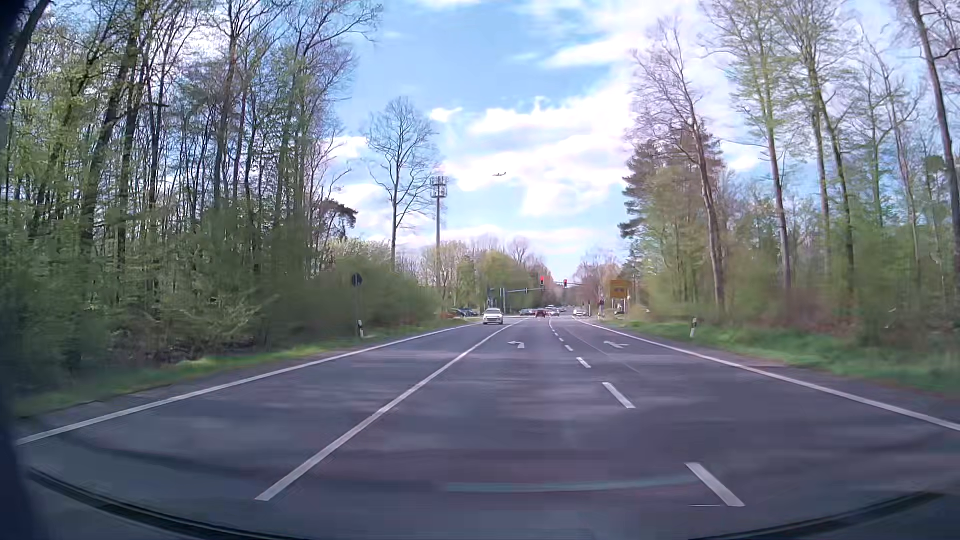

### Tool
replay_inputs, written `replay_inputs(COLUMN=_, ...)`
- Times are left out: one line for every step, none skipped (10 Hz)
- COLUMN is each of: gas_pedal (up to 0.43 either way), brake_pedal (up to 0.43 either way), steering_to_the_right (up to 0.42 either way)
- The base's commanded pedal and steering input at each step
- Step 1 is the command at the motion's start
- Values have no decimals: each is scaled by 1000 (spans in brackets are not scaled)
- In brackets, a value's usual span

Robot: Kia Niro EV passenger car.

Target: Follow the waypoints while adhering to traffic rules and regulations

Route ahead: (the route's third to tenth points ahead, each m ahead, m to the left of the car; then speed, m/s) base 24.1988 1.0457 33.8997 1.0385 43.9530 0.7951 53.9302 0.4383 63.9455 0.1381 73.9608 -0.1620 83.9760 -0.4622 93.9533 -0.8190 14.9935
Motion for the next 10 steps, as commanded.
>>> replay_inputs(gas_pedal=0, brake_pedal=183, steering_to_the_right=-1)
replay_inputs(gas_pedal=0, brake_pedal=183, steering_to_the_right=0)
replay_inputs(gas_pedal=0, brake_pedal=177, steering_to_the_right=2)
replay_inputs(gas_pedal=0, brake_pedal=177, steering_to_the_right=3)
replay_inputs(gas_pedal=0, brake_pedal=177, steering_to_the_right=3)
replay_inputs(gas_pedal=0, brake_pedal=183, steering_to_the_right=3)
replay_inputs(gas_pedal=0, brake_pedal=195, steering_to_the_right=3)
replay_inputs(gas_pedal=0, brake_pedal=207, steering_to_the_right=3)
replay_inputs(gas_pedal=0, brake_pedal=220, steering_to_the_right=3)
replay_inputs(gas_pedal=0, brake_pedal=220, steering_to_the_right=3)
